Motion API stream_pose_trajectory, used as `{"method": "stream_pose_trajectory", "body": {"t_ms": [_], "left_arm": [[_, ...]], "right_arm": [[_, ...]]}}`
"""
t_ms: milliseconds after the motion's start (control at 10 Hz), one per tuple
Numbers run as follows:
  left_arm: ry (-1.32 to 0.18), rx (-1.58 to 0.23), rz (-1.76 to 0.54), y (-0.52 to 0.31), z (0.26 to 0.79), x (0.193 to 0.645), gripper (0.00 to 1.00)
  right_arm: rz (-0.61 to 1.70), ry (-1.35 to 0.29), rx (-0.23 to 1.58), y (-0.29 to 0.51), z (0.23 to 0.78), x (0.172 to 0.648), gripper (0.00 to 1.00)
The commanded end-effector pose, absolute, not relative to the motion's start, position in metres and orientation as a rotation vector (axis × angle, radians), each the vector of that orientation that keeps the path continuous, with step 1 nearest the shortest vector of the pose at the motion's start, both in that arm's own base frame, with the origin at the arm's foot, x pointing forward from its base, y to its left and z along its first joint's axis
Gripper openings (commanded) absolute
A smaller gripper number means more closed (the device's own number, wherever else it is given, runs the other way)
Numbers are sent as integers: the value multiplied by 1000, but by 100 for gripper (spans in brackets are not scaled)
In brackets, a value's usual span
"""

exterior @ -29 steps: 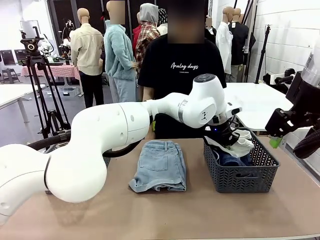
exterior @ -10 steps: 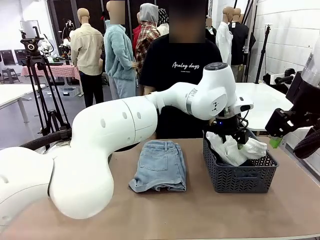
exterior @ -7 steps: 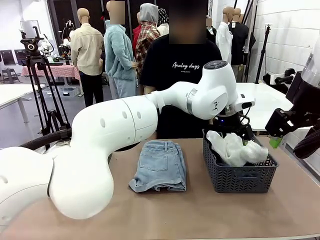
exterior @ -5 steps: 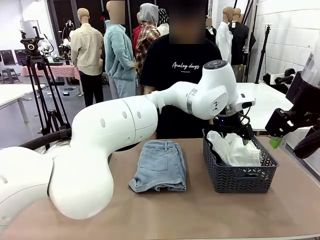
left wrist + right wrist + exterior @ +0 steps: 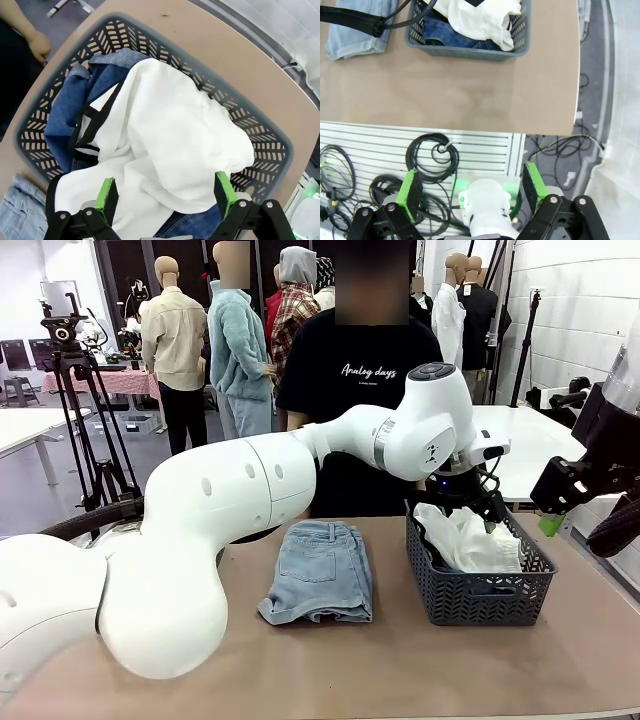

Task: Sort the tops and bottoms.
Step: Sort the clothes according to human instructions, then lift clothes from the center of the table with your right hand.

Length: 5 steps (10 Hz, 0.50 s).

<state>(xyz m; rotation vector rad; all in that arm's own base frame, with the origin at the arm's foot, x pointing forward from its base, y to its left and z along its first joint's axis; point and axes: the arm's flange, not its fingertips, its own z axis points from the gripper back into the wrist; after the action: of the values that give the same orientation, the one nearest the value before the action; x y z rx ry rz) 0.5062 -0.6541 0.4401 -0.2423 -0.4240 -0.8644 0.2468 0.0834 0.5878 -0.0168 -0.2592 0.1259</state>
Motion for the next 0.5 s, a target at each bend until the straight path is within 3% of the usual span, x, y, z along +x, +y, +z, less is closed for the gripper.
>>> {"method": "stream_pose_trajectory", "body": {"t_ms": [0,400], "left_arm": [[-418,-240,-864,-653,442,506,100],[-418,-240,-864,-653,442,506,100]], "right_arm": [[131,-254,-5,84,588,247,100],[131,-254,-5,84,588,247,100]]}}
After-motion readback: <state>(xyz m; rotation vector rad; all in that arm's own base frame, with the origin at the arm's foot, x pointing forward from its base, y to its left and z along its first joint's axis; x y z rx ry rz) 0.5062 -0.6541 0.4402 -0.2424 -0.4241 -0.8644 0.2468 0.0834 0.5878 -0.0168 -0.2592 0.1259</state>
